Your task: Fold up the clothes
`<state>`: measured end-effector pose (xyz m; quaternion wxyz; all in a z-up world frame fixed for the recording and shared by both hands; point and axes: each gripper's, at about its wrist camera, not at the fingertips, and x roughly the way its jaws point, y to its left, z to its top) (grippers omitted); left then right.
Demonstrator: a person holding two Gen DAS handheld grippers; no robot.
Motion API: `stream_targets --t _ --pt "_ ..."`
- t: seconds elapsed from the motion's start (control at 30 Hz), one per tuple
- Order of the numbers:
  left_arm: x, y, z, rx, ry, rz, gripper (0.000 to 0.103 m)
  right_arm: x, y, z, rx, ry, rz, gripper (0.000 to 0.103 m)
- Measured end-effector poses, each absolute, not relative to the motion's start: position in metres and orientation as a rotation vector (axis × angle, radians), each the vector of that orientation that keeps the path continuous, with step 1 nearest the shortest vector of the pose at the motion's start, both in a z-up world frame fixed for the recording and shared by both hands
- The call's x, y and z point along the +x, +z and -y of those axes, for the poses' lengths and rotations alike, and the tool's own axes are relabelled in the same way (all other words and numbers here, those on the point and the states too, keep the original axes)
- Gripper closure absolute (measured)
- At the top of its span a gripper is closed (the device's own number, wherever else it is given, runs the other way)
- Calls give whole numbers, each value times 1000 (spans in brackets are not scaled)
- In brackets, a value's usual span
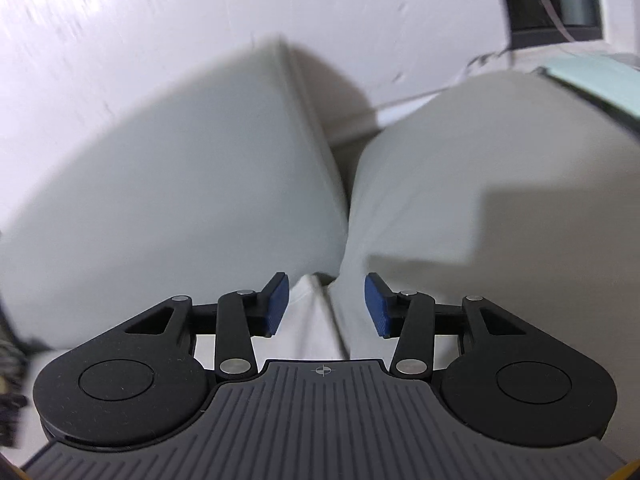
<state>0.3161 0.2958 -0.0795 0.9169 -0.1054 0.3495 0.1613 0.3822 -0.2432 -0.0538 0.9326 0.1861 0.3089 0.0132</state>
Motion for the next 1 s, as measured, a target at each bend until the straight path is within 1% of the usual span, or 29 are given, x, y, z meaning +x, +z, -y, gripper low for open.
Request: stream_targets --t 0.13,0.2,0.23,0.27,0.3,0.33,0.37,0.4,0.43,0.47,0.5,0.53,0.57,0.6,0.63,0.7,0.73,0.77,0.8,0.83,0.87,0.93,1.0 --pt "227 -22 -268 -246 225 -720 59 282 3 267 386 67 -577 53" --pt "181 2 -244 -209 188 -712 57 238 25 272 367 85 -572 47" --pt "160 10 -231 -196 164 -708 53 218 33 272 360 98 -578 45" --pt "139 17 -219 -186 136 -706 46 197 41 271 352 110 -585 40" --pt "118 23 -206 -176 108 -703 43 177 44 269 344 131 -596 35" --pt "101 23 -194 -166 88 -707 38 158 46 267 335 152 -609 33" --pt "86 20 -183 -155 72 -715 36 138 47 270 326 180 -630 31" --pt "71 16 -173 -144 56 -722 35 120 40 268 313 221 -663 31" --pt "58 9 -161 -129 45 -738 35 103 31 264 298 263 -698 35" --pt "49 -3 -150 -119 35 -760 35 96 15 259 289 277 -747 56" --pt "40 -17 -140 -112 25 -785 35 90 -2 253 281 286 -798 83" --pt "31 -31 -129 -105 14 -809 37 84 -20 247 273 295 -848 93" --pt "23 -44 -120 -110 13 -828 40 79 -38 241 276 292 -903 96" --pt "17 -56 -111 -121 17 -843 41 76 -52 236 290 304 -941 96" --pt "11 -66 -104 -136 22 -852 42 73 -66 231 306 320 -976 96" --pt "3 -79 -92 -161 36 -850 42 75 -91 221 330 346 -1035 92" --pt "-1 -81 -86 -160 42 -836 42 75 -98 213 316 358 -1047 92" --pt "-1 -82 -80 -149 29 -829 41 78 -102 205 282 355 -1051 89" --pt "0 -83 -75 -134 6 -826 40 82 -105 196 244 349 -1053 76" --pt "4 -84 -71 -117 -11 -826 36 85 -106 193 226 345 -1043 69" --pt "9 -85 -69 -109 -17 -825 36 88 -106 191 210 341 -1032 57" --pt "22 -92 -69 -105 -17 -832 35 94 -105 187 179 334 -1009 54" --pt "31 -99 -65 -113 -15 -878 37 99 -110 180 155 314 -1054 53"
